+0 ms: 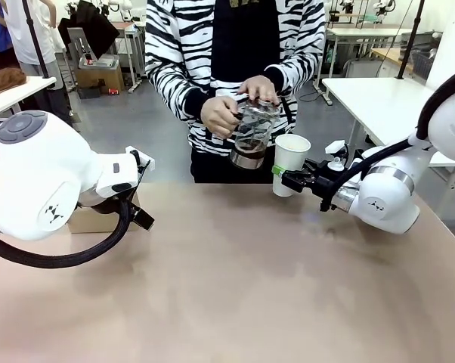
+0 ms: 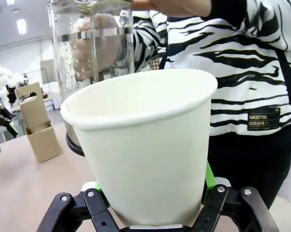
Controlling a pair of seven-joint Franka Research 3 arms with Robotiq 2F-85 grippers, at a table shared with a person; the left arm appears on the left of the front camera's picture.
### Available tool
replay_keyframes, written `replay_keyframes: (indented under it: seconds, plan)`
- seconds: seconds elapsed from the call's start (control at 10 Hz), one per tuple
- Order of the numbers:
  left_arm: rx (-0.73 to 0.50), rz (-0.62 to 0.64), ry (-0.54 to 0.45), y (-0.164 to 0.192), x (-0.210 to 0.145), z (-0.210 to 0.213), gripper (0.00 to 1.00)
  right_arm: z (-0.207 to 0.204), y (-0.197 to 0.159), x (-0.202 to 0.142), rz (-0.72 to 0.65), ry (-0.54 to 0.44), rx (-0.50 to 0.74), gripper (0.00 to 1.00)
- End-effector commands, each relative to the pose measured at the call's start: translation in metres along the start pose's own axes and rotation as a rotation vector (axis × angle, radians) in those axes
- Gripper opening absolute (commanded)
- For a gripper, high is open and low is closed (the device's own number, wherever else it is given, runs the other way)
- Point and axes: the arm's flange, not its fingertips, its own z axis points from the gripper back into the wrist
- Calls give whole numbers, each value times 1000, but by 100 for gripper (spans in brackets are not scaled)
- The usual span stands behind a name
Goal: Pour a drink into a cup and package it in a carrier.
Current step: When a person places the Paper Cup Lid on the 600 ml Paper Cup , lift the 600 ml Paper Cup.
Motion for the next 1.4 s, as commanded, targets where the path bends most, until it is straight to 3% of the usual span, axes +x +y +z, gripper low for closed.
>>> replay_keyframes:
  seconds: [0.0,1.3]
  plan:
    - [-2,2,-2,1,0,0,100,1,3,3,1,-1,-3,80]
    - [-2,2,-2,1,0,0,100,1,3,3,1,-1,-3,80]
